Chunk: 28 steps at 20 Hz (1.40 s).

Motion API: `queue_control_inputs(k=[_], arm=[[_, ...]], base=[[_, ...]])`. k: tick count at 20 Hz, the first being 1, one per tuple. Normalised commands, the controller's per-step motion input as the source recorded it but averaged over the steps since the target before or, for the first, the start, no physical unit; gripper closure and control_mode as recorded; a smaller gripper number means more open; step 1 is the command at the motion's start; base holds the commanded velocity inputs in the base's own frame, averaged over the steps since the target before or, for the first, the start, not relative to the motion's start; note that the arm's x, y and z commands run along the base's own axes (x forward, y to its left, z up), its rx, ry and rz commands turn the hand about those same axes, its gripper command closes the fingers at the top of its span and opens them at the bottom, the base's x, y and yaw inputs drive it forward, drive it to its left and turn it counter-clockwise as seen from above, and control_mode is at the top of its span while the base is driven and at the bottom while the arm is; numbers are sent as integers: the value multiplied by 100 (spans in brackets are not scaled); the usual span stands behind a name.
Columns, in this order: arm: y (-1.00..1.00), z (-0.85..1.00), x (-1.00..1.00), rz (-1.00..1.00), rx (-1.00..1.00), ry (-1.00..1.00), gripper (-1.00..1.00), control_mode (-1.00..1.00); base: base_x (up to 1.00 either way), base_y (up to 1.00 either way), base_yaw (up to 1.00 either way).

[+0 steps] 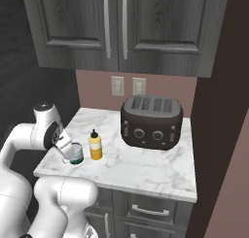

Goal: Pick the mug from the counter and place it inside the microwave. Then close the microwave.

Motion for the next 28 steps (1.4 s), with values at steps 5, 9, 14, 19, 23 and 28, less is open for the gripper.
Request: queue_control_inputs(k=[5, 9, 14, 19, 23, 28], arm=[[10, -24, 6, 0, 0, 0, -100, -100], [0, -5, 18, 0, 0, 0, -100, -100], [0, 0, 33, 0, 0, 2, -100, -100], [0, -8, 9, 0, 0, 2, -100, -100], [0, -23, 7, 0, 0, 4, -100, -100], [0, -28, 10, 0, 0, 6, -100, -100]], base=[[0, 0, 0], [0, 0, 0], [0, 0, 0], [0, 0, 0], [0, 0, 0], [0, 0, 0]])
